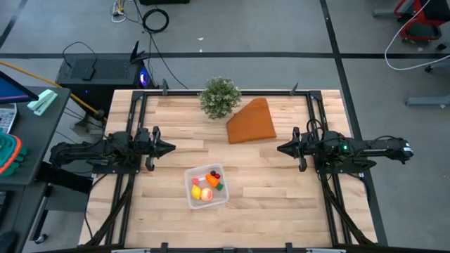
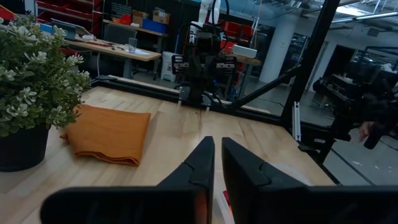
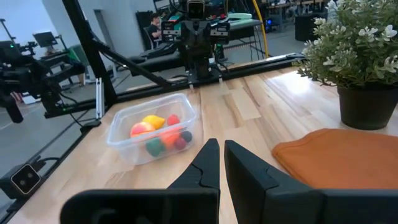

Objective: Pick and placing Produce into tupperware
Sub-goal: Return To Home Position

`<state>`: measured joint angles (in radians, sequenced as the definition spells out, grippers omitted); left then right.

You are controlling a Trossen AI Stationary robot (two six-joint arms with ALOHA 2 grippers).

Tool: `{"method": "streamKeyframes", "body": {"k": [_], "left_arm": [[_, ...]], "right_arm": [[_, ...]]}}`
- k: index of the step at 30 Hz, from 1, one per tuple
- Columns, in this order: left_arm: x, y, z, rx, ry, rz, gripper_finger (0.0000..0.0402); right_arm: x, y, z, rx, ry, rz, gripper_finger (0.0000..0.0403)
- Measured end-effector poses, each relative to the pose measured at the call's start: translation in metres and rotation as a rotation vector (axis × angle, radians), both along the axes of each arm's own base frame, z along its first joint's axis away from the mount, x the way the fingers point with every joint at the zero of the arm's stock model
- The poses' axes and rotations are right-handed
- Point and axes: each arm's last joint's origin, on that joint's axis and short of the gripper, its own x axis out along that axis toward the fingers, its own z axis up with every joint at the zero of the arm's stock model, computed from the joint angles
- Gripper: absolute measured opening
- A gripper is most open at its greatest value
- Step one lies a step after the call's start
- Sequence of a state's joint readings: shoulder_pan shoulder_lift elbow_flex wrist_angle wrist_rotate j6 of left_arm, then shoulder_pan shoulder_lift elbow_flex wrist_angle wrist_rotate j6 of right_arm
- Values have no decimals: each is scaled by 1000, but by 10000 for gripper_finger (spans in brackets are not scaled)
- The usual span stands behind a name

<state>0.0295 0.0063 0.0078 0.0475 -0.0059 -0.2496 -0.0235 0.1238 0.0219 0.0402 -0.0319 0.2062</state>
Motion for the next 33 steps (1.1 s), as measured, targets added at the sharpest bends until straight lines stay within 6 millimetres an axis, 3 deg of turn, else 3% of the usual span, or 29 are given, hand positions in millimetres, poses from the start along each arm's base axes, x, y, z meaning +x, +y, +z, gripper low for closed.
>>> {"method": "streamKeyframes", "body": {"k": [33], "left_arm": [[0,0,0,0,0,0,31]], "right_arm": [[0,0,1,1,-2,-1,0]]}}
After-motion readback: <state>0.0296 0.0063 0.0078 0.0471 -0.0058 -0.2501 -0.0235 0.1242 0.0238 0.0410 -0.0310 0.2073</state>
